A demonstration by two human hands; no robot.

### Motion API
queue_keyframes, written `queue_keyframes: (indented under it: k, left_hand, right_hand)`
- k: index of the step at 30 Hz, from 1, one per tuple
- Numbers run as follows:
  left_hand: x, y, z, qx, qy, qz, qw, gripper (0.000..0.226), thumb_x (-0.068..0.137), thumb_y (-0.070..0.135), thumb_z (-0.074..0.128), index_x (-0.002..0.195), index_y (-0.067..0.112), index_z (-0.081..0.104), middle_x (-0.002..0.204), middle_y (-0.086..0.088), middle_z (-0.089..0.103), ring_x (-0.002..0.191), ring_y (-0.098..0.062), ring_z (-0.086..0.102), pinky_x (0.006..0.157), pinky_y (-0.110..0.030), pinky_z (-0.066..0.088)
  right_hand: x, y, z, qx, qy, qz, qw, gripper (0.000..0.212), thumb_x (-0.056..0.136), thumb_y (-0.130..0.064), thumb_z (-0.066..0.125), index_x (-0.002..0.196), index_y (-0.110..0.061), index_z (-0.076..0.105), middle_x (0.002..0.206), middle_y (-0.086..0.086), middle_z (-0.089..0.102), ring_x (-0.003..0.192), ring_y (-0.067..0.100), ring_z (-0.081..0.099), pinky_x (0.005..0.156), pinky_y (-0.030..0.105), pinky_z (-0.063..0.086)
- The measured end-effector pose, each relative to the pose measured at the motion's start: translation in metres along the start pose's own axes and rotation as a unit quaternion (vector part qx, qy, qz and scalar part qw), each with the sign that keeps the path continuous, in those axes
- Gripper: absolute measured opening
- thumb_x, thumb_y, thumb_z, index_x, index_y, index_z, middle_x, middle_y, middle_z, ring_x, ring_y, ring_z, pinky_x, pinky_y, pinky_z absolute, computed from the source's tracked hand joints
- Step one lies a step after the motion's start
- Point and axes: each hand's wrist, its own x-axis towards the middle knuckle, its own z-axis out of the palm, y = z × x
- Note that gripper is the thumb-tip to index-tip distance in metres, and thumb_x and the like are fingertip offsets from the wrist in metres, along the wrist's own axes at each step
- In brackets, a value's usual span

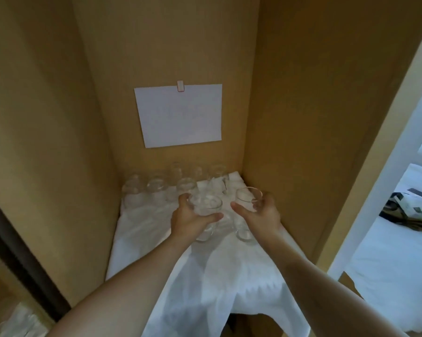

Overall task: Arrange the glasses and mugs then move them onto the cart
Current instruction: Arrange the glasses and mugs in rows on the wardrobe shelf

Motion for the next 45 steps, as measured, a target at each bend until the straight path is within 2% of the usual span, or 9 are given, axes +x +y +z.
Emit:
queue_keyframes:
  k: [4, 9, 12, 15, 22, 30, 35, 41, 45]
  left_hand:
    - [0.001, 0.001, 0.017, -0.016, 0.01, 0.001, 1.0, 0.11, 0.049, 0.05, 0.099, 0.138, 0.027, 0.038, 0.12, 0.003, 0.06, 0.109, -0.021, 0.06, 0.093, -0.033, 0.052]
    - [0.006, -0.004, 0.033, -0.042, 0.026, -0.009, 0.999, 0.106, 0.049, 0.042, 0.101, 0.133, 0.028, 0.038, 0.118, 0.005, 0.059, 0.104, -0.017, 0.06, 0.082, -0.026, 0.049]
    - [-0.002, -0.022, 0.043, -0.022, 0.008, -0.039, 0.999, 0.102, 0.05, 0.042, 0.101, 0.126, 0.03, 0.034, 0.118, 0.005, 0.059, 0.104, -0.015, 0.062, 0.084, -0.026, 0.052]
    - [-0.015, -0.042, 0.05, -0.018, 0.014, -0.056, 0.998, 0.097, 0.053, 0.039, 0.1, 0.124, 0.032, 0.034, 0.114, 0.008, 0.061, 0.096, -0.008, 0.063, 0.07, -0.015, 0.049]
    - [-0.018, -0.041, 0.049, 0.001, 0.022, -0.065, 0.998, 0.098, 0.055, 0.036, 0.1, 0.126, 0.035, 0.032, 0.117, 0.004, 0.06, 0.102, -0.014, 0.061, 0.064, -0.006, 0.043]
    - [-0.016, -0.039, 0.047, 0.011, 0.02, -0.079, 0.997, 0.097, 0.055, 0.04, 0.099, 0.124, 0.038, 0.031, 0.111, 0.01, 0.058, 0.099, -0.008, 0.059, 0.072, -0.014, 0.043]
    - [0.005, -0.036, 0.036, -0.006, -0.007, -0.109, 0.994, 0.115, 0.033, 0.058, 0.096, 0.128, 0.032, 0.037, 0.118, 0.005, 0.063, 0.104, -0.01, 0.062, 0.091, -0.032, 0.056]
    - [0.023, -0.04, 0.025, -0.003, -0.051, -0.124, 0.991, 0.092, 0.055, 0.043, 0.099, 0.125, 0.032, 0.04, 0.109, 0.009, 0.059, 0.098, -0.004, 0.059, 0.078, -0.024, 0.051]
    - [0.037, -0.041, 0.018, -0.019, -0.084, -0.141, 0.986, 0.097, 0.051, 0.047, 0.1, 0.126, 0.032, 0.041, 0.112, 0.002, 0.063, 0.101, -0.011, 0.063, 0.081, -0.027, 0.054]
  right_hand:
    - [0.019, 0.01, 0.0, -0.011, -0.027, -0.02, 0.999, 0.099, 0.052, -0.065, 0.086, 0.133, -0.019, 0.053, 0.121, -0.002, 0.064, 0.112, 0.019, 0.063, 0.095, 0.043, 0.054]
    - [0.034, 0.019, 0.0, 0.024, -0.062, -0.017, 0.998, 0.093, 0.066, -0.04, 0.093, 0.141, -0.015, 0.045, 0.134, 0.003, 0.058, 0.122, 0.02, 0.058, 0.098, 0.032, 0.049]
    - [0.037, 0.036, 0.008, 0.039, -0.084, 0.002, 0.996, 0.096, 0.065, -0.041, 0.093, 0.142, -0.017, 0.041, 0.137, 0.004, 0.057, 0.124, 0.02, 0.057, 0.1, 0.032, 0.048]
    - [0.03, 0.06, 0.013, 0.039, -0.104, 0.023, 0.994, 0.093, 0.066, -0.045, 0.092, 0.14, -0.024, 0.04, 0.134, 0.001, 0.057, 0.124, 0.018, 0.056, 0.101, 0.034, 0.049]
    - [0.028, 0.085, 0.01, 0.008, -0.156, -0.008, 0.988, 0.103, 0.072, -0.032, 0.09, 0.152, -0.026, 0.027, 0.138, -0.004, 0.051, 0.126, 0.014, 0.05, 0.103, 0.033, 0.047]
    - [0.032, 0.118, 0.006, -0.058, -0.226, 0.025, 0.972, 0.103, 0.071, -0.023, 0.09, 0.152, -0.03, 0.027, 0.128, -0.012, 0.048, 0.109, 0.012, 0.054, 0.085, 0.022, 0.04]
    - [0.051, 0.112, 0.019, -0.051, -0.203, 0.039, 0.977, 0.11, 0.063, -0.04, 0.094, 0.154, -0.031, 0.033, 0.125, -0.002, 0.062, 0.114, 0.016, 0.06, 0.096, 0.028, 0.045]
    - [0.089, 0.081, 0.036, -0.106, -0.172, -0.013, 0.979, 0.117, 0.066, -0.042, 0.092, 0.159, -0.03, 0.023, 0.134, 0.008, 0.06, 0.12, 0.024, 0.059, 0.1, 0.034, 0.047]
    - [0.111, 0.058, 0.048, -0.114, -0.15, -0.054, 0.981, 0.113, 0.062, -0.043, 0.094, 0.156, -0.028, 0.032, 0.14, 0.01, 0.052, 0.124, 0.025, 0.055, 0.101, 0.035, 0.046]
